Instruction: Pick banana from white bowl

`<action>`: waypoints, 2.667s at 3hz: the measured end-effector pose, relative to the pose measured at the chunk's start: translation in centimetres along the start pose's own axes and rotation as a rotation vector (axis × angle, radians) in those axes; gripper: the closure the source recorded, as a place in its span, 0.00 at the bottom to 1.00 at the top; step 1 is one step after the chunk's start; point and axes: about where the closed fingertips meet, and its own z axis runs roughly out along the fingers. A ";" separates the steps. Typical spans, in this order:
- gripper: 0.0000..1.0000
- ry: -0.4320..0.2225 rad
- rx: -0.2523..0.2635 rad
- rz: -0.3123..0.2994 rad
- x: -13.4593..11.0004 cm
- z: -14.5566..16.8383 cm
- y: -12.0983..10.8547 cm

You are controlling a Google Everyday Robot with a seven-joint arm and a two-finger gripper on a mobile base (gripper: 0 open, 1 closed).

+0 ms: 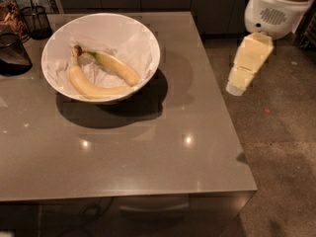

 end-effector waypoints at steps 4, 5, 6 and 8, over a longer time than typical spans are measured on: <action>0.00 -0.066 -0.052 -0.054 -11.5 3.9 0.5; 0.00 -0.030 -0.029 -0.137 -15.3 4.3 2.8; 0.00 0.003 -0.002 -0.213 -18.6 4.4 4.7; 0.00 -0.106 -0.025 -0.227 -21.1 4.2 5.0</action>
Offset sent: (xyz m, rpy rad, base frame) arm 0.0302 0.0308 -0.0154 0.0119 0.0405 -0.0191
